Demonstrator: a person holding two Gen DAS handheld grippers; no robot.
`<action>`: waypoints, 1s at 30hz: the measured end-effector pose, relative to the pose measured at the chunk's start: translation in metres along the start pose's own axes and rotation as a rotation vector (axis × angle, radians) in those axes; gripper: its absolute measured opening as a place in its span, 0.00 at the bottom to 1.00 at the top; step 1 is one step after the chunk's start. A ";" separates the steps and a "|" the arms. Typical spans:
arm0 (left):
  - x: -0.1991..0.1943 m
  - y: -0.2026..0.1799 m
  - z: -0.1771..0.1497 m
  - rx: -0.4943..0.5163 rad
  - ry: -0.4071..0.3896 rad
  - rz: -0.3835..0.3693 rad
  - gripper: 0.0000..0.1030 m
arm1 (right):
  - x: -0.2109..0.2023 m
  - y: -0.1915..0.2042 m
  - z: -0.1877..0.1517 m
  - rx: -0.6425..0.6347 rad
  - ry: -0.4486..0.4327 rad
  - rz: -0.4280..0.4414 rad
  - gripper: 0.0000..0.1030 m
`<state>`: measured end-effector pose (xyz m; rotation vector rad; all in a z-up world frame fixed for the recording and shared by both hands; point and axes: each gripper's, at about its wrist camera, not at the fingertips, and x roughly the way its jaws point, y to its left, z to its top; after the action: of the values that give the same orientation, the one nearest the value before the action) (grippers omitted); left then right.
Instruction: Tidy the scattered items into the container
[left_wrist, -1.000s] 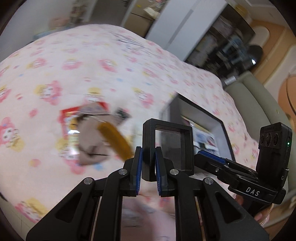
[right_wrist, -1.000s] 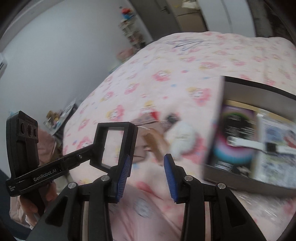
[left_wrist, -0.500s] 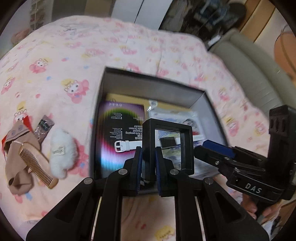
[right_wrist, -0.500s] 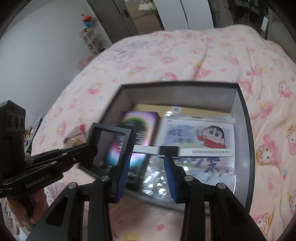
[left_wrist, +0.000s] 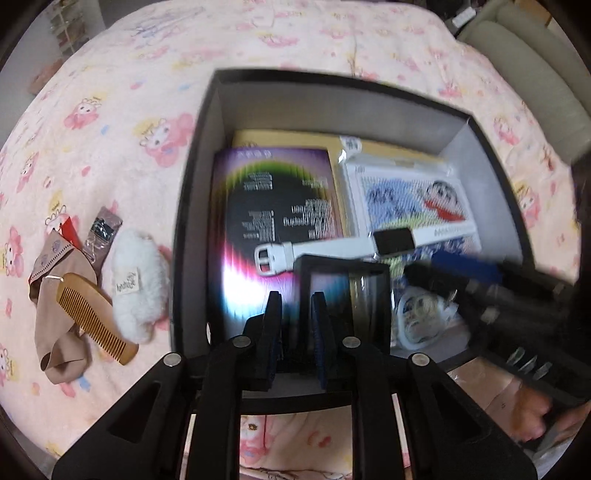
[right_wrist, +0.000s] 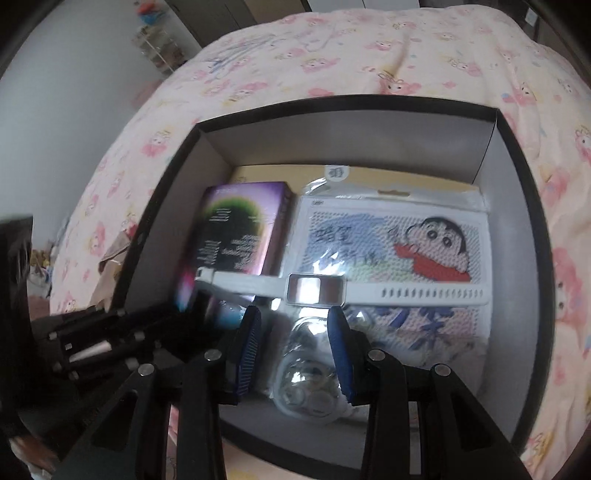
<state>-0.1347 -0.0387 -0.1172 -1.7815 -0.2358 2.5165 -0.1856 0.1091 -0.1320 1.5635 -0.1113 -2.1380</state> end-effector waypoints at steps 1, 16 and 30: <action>0.000 -0.001 0.000 0.004 -0.008 -0.020 0.15 | 0.003 -0.002 -0.004 0.005 0.012 -0.009 0.33; 0.003 0.006 0.002 -0.068 0.080 0.017 0.12 | 0.008 0.004 -0.006 -0.001 -0.024 0.004 0.33; 0.015 -0.015 0.010 -0.057 0.084 -0.188 0.13 | -0.013 -0.017 -0.005 0.027 -0.097 -0.113 0.33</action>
<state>-0.1499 -0.0230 -0.1256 -1.7873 -0.4524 2.3231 -0.1836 0.1311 -0.1279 1.5143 -0.0863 -2.3099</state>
